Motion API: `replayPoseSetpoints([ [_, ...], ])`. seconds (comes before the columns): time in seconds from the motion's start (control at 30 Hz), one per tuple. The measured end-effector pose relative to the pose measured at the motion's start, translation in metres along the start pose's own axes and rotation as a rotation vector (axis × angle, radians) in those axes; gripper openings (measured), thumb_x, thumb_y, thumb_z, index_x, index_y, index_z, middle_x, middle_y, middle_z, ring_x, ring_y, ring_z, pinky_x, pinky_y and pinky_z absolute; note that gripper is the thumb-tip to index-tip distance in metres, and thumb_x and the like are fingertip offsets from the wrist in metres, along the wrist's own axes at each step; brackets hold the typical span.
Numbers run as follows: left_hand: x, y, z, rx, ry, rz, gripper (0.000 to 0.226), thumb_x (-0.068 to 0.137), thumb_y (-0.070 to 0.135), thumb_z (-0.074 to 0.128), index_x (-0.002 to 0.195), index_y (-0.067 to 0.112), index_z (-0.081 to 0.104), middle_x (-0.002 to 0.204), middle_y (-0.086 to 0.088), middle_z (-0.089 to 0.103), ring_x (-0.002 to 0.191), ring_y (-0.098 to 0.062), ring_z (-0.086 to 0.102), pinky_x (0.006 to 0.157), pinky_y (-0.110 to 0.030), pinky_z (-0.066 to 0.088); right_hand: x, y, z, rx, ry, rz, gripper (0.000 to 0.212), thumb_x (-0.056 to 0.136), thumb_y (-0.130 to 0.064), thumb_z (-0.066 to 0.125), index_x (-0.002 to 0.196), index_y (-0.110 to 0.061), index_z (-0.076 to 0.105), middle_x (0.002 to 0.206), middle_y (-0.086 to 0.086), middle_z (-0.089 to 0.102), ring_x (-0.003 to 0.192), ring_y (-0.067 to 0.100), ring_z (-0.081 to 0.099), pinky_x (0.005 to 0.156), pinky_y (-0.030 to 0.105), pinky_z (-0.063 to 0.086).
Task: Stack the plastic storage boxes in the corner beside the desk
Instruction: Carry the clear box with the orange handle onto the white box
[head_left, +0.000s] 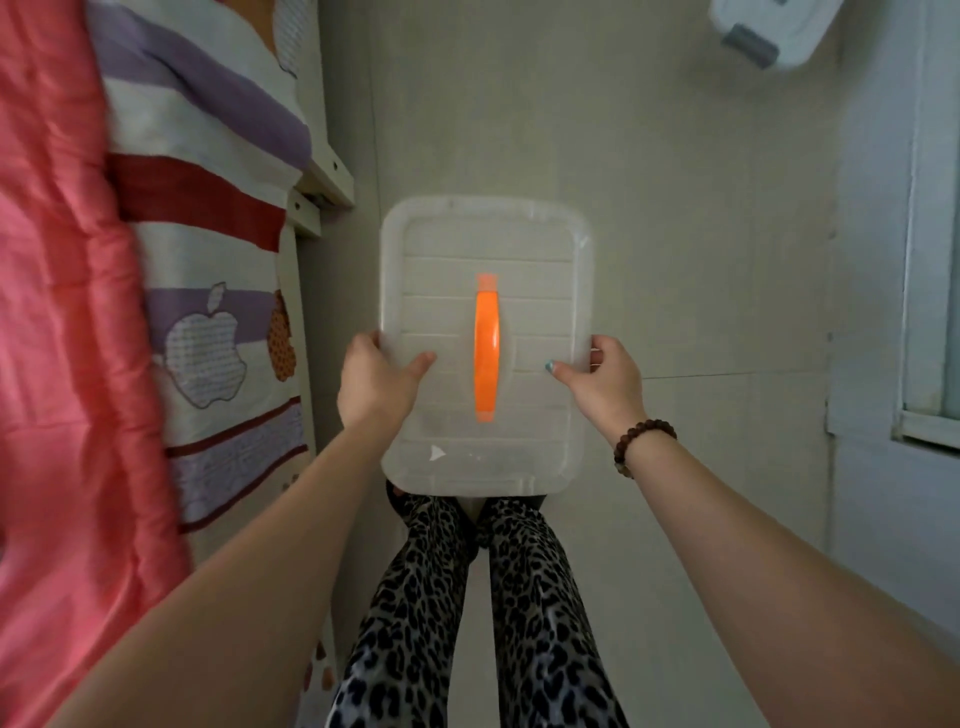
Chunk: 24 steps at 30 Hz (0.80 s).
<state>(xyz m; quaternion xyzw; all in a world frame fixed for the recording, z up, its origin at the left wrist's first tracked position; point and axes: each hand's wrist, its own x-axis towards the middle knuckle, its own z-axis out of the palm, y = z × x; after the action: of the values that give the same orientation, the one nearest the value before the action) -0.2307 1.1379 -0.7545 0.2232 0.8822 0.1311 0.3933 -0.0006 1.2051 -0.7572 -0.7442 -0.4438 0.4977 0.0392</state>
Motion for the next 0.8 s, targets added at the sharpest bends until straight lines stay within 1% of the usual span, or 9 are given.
replayPoseSetpoints([
  [0.07, -0.019, 0.011, -0.018, 0.024, 0.030, 0.042, 0.072, 0.072, 0.053, 0.073, 0.126, 0.015, 0.046, 0.119, -0.001, 0.057, 0.104, -0.020, 0.058, 0.079, -0.037, 0.049, -0.022, -0.012, -0.013, 0.045, 0.024, -0.001, 0.059, 0.078, -0.028, 0.078, 0.129, -0.012, 0.053, 0.119, 0.003, 0.063, 0.106, 0.019, 0.062, 0.095, 0.037, 0.051],
  [0.13, -0.035, 0.020, -0.034, 0.030, 0.055, 0.080, 0.070, 0.071, 0.055, 0.072, 0.124, 0.016, 0.048, 0.118, 0.000, 0.058, 0.102, -0.019, 0.058, 0.076, -0.036, 0.050, -0.043, -0.021, -0.025, 0.083, 0.046, -0.003, 0.059, 0.078, -0.027, 0.079, 0.129, -0.012, 0.053, 0.119, 0.002, 0.063, 0.106, 0.018, 0.062, 0.095, 0.037, 0.052],
  [0.23, -0.060, 0.031, -0.061, 0.025, 0.073, 0.123, 0.069, 0.070, 0.055, 0.072, 0.123, 0.018, 0.049, 0.118, 0.001, 0.059, 0.102, -0.018, 0.058, 0.079, -0.037, 0.050, -0.077, -0.035, -0.039, 0.125, 0.072, -0.025, 0.059, 0.078, -0.026, 0.079, 0.129, -0.012, 0.053, 0.117, 0.002, 0.064, 0.104, 0.017, 0.063, 0.092, 0.032, 0.052],
  [0.37, -0.094, 0.048, -0.098, 0.030, 0.106, 0.178, 0.065, 0.071, 0.056, 0.071, 0.121, 0.019, 0.051, 0.115, 0.003, 0.057, 0.098, -0.016, 0.056, 0.075, -0.034, 0.047, -0.119, -0.054, -0.059, 0.149, 0.101, -0.073, 0.055, 0.079, -0.028, 0.077, 0.127, -0.013, 0.055, 0.116, -0.001, 0.065, 0.103, 0.014, 0.062, 0.088, 0.028, 0.052],
  [0.43, -0.112, 0.059, -0.117, 0.013, 0.123, 0.198, 0.065, 0.070, 0.055, 0.071, 0.121, 0.019, 0.052, 0.114, 0.004, 0.058, 0.098, -0.016, 0.057, 0.076, -0.035, 0.050, -0.139, -0.065, -0.071, 0.143, 0.106, -0.104, 0.053, 0.080, -0.029, 0.077, 0.126, -0.012, 0.057, 0.115, -0.002, 0.065, 0.102, 0.013, 0.063, 0.088, 0.027, 0.052],
  [0.53, -0.137, 0.074, -0.143, -0.022, 0.131, 0.226, 0.065, 0.070, 0.054, 0.072, 0.121, 0.019, 0.054, 0.113, 0.003, 0.060, 0.099, -0.017, 0.059, 0.079, -0.038, 0.052, -0.168, -0.082, -0.091, 0.158, 0.119, -0.150, 0.043, 0.080, -0.030, 0.076, 0.117, -0.014, 0.063, 0.106, -0.004, 0.069, 0.096, 0.012, 0.065, 0.083, 0.026, 0.054],
  [0.6, -0.153, 0.083, -0.158, -0.057, 0.140, 0.241, 0.064, 0.070, 0.054, 0.072, 0.121, 0.019, 0.054, 0.113, 0.003, 0.060, 0.098, -0.016, 0.058, 0.075, -0.033, 0.049, -0.186, -0.093, -0.105, 0.173, 0.133, -0.192, 0.030, 0.080, -0.028, 0.075, 0.106, -0.018, 0.067, 0.099, -0.006, 0.070, 0.091, 0.010, 0.067, 0.077, 0.024, 0.054],
  [0.7, -0.179, 0.098, -0.178, -0.094, 0.152, 0.271, 0.062, 0.068, 0.054, 0.072, 0.118, 0.019, 0.056, 0.111, 0.004, 0.061, 0.097, -0.016, 0.059, 0.073, -0.032, 0.046, -0.214, -0.110, -0.128, 0.181, 0.151, -0.245, 0.019, 0.080, -0.027, 0.074, 0.097, -0.021, 0.067, 0.096, -0.003, 0.071, 0.089, 0.014, 0.067, 0.079, 0.032, 0.057],
  [0.8, -0.200, 0.114, -0.198, -0.145, 0.150, 0.290, 0.063, 0.067, 0.054, 0.073, 0.118, 0.020, 0.057, 0.112, 0.004, 0.062, 0.099, -0.016, 0.060, 0.080, -0.036, 0.051, -0.236, -0.129, -0.149, 0.182, 0.154, -0.275, 0.024, 0.081, -0.028, 0.073, 0.101, -0.016, 0.067, 0.102, 0.002, 0.070, 0.093, 0.018, 0.066, 0.083, 0.037, 0.056],
])
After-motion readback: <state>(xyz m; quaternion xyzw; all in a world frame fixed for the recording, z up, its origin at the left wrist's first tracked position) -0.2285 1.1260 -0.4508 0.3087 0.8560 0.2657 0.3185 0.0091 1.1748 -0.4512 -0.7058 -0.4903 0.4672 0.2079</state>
